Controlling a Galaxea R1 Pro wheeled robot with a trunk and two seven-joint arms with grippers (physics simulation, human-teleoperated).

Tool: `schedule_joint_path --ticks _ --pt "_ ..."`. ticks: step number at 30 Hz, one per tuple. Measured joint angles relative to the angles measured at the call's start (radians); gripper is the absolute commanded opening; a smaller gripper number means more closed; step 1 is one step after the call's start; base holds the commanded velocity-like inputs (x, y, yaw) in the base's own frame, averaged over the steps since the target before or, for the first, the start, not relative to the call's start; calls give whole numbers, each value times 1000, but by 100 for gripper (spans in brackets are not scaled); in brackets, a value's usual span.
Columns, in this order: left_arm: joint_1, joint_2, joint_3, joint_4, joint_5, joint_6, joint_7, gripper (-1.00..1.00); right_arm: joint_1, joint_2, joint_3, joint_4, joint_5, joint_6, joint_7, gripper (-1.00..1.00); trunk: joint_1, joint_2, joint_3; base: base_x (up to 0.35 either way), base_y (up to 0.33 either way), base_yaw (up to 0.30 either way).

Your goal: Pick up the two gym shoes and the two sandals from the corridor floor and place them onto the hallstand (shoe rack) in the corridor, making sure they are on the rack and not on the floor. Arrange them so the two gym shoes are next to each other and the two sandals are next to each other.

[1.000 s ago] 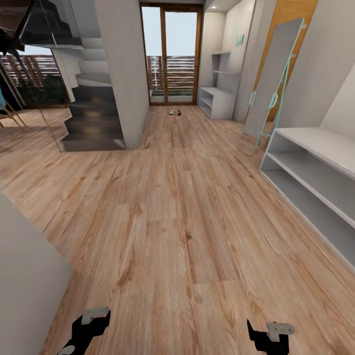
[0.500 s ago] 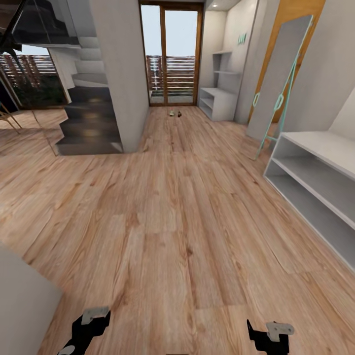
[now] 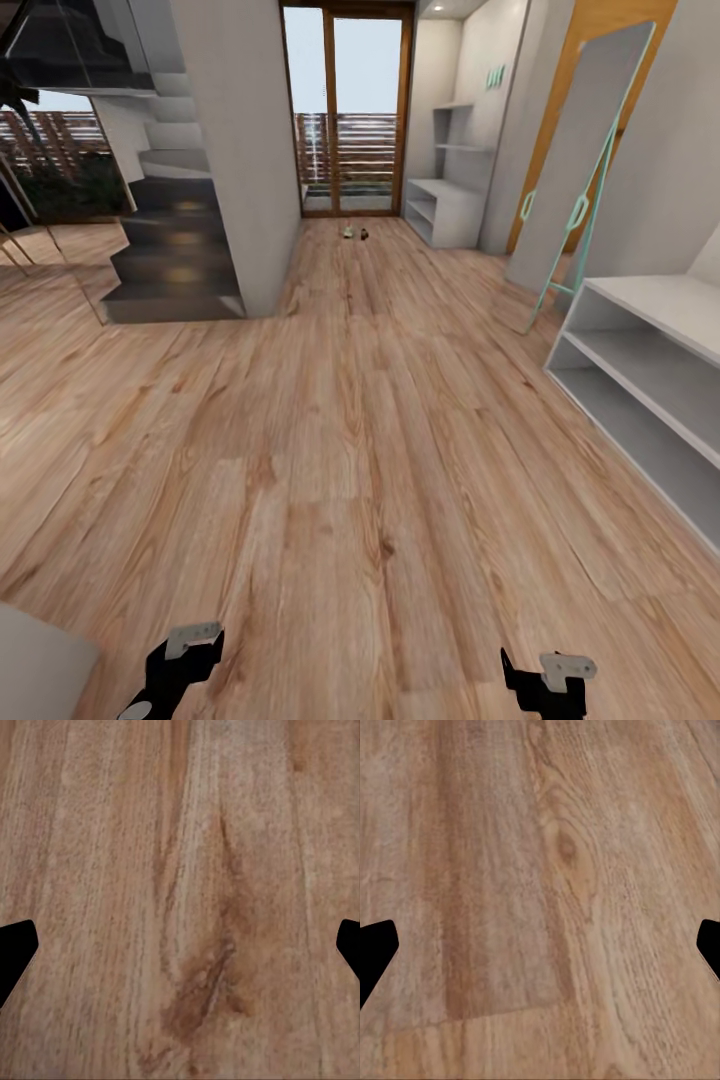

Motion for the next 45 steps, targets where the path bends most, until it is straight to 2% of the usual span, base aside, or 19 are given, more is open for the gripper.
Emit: schedule_joint_path --ticks 29,45 --pt "0 1 1 1 0 0 0 100 0 0 1 -2 0 -1 0 100 0 0 0 338 0 0" --pt "0 0 0 0 0 0 0 100 0 0 1 -1 0 -1 0 100 0 0 22 338 -36 0"
